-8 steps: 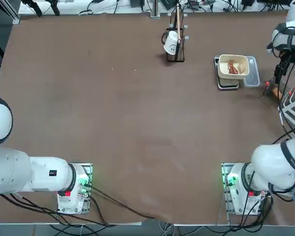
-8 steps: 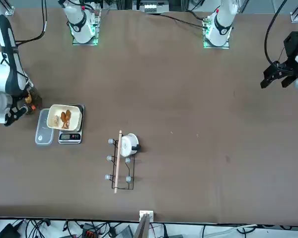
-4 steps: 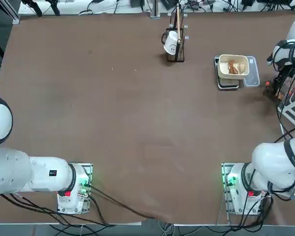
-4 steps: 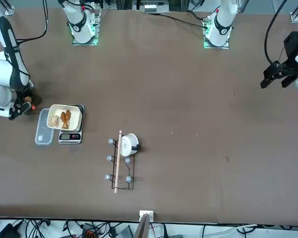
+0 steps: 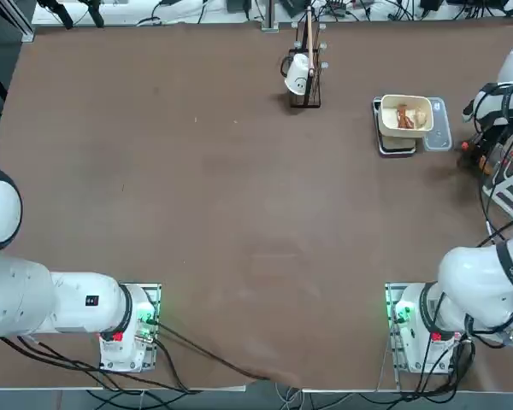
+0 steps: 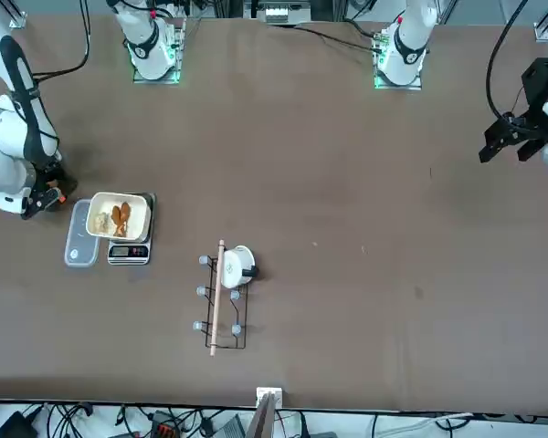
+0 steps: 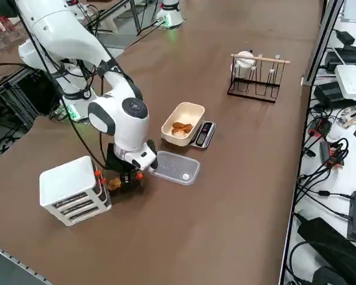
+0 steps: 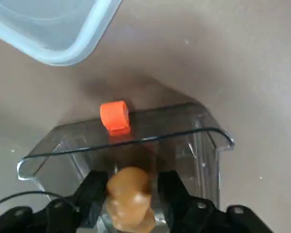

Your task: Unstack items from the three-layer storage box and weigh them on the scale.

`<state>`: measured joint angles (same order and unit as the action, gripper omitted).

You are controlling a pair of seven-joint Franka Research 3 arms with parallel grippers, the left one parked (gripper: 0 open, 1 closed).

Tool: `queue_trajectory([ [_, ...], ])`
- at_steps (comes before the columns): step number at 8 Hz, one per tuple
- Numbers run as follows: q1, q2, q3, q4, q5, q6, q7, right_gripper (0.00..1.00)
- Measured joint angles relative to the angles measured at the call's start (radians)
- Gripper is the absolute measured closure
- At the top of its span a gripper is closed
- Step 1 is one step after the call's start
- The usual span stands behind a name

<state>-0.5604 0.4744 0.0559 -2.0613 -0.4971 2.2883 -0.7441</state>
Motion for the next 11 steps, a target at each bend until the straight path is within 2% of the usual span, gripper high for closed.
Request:
queue_trajectory([
  [1, 0.002, -0.008, 0.003, 0.006, -0.001, -0.027, 0.000, 0.55],
  [4, 0.024, -0.049, 0.015, 0.024, 0.000, -0.125, 0.005, 0.56],
  [6, 0.074, -0.092, 0.021, 0.062, 0.034, -0.205, 0.049, 0.56],
  [9, 0.218, -0.118, 0.031, 0.171, 0.293, -0.316, 0.159, 0.56],
  [11, 0.315, -0.117, 0.034, 0.208, 0.359, -0.374, 0.349, 0.56],
])
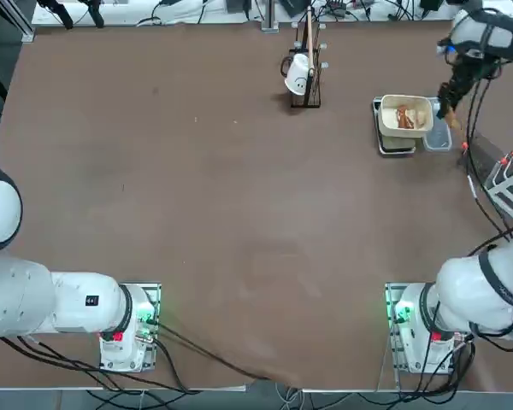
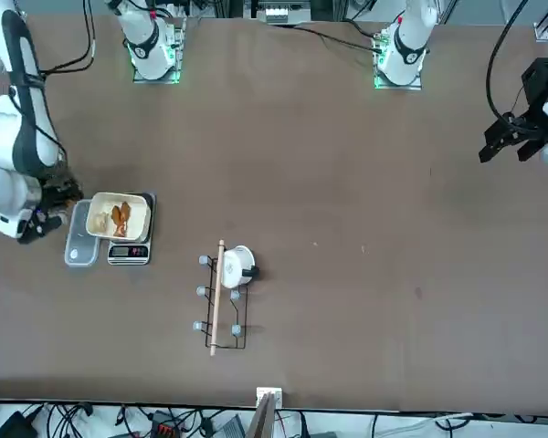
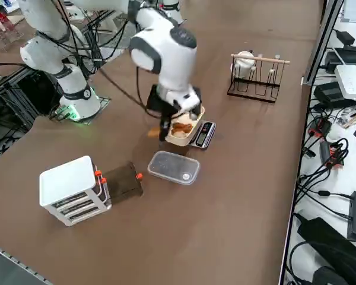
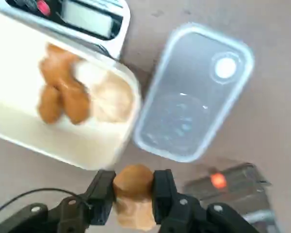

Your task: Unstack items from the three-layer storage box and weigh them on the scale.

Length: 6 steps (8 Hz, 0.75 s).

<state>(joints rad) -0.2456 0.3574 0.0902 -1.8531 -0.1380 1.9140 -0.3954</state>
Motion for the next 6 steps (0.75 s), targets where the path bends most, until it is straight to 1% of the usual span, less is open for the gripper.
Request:
queue_trajectory([
  [1, 0.034, 0.001, 0.001, 0.006, 0.036, -0.013, 0.070, 0.54],
  [2, 0.059, 0.002, 0.001, 0.011, 0.072, -0.016, 0.103, 0.53],
  [4, 0.073, 0.006, -0.001, 0.011, 0.091, -0.020, 0.118, 0.19],
  [5, 0.072, 0.006, -0.008, 0.012, 0.091, -0.029, 0.118, 0.01],
  [6, 0.070, 0.006, -0.016, 0.016, 0.086, -0.045, 0.106, 0.00],
])
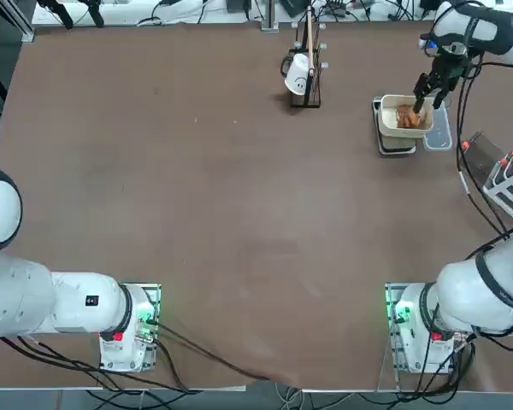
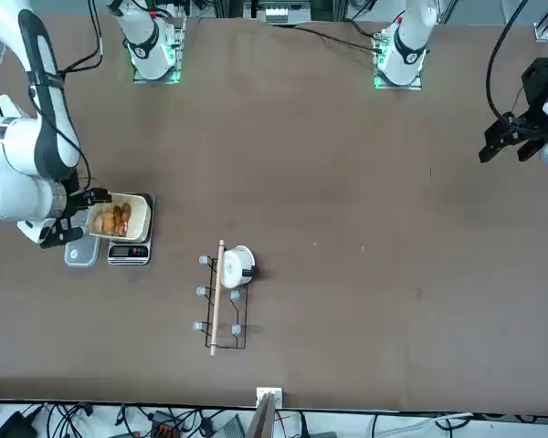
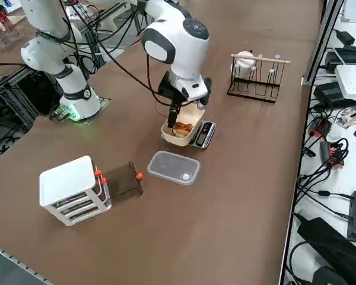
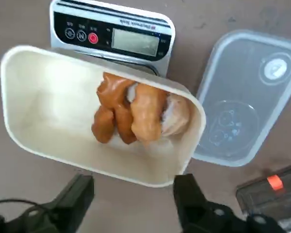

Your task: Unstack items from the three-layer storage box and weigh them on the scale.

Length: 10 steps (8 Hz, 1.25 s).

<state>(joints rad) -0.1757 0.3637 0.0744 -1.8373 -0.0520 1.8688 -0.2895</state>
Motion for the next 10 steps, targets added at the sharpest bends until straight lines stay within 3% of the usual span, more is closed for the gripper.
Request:
queue_trajectory([
  [2, -0.027, -0.001, -0.027, 0.002, -0.057, -0.023, -0.124, 0.15],
  [4, -0.105, 0.007, -0.038, 0.002, -0.149, -0.023, -0.291, 0.59],
  [6, -0.126, 0.034, -0.038, -0.027, -0.217, 0.052, -0.357, 0.97],
  [9, -0.142, 0.067, -0.037, -0.168, -0.254, 0.271, -0.385, 0.98],
  [10, -0.156, 0.068, -0.037, -0.192, -0.286, 0.297, -0.392, 0.98],
])
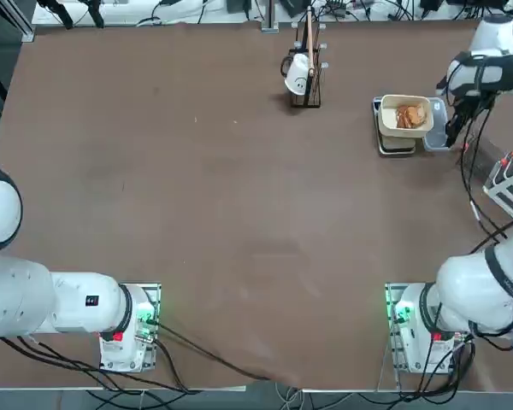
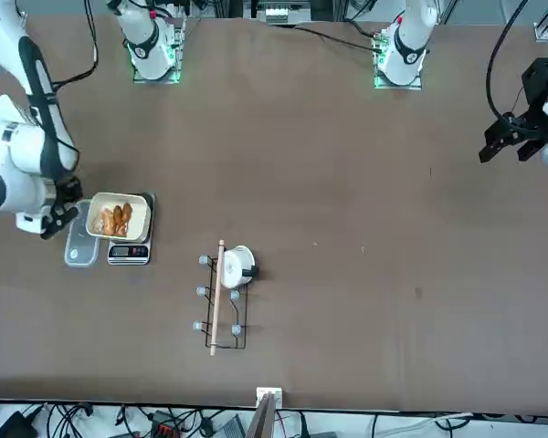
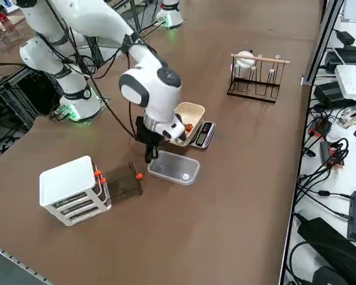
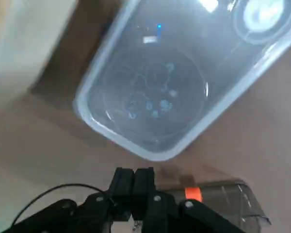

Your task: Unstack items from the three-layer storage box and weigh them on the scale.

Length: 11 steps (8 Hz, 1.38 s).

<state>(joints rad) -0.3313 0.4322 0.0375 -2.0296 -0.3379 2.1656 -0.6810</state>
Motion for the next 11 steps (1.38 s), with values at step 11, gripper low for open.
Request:
queue_trajectory([
  [11, -0.195, 0.003, -0.008, -0.067, -0.192, 0.043, -0.032, 0.98],
])
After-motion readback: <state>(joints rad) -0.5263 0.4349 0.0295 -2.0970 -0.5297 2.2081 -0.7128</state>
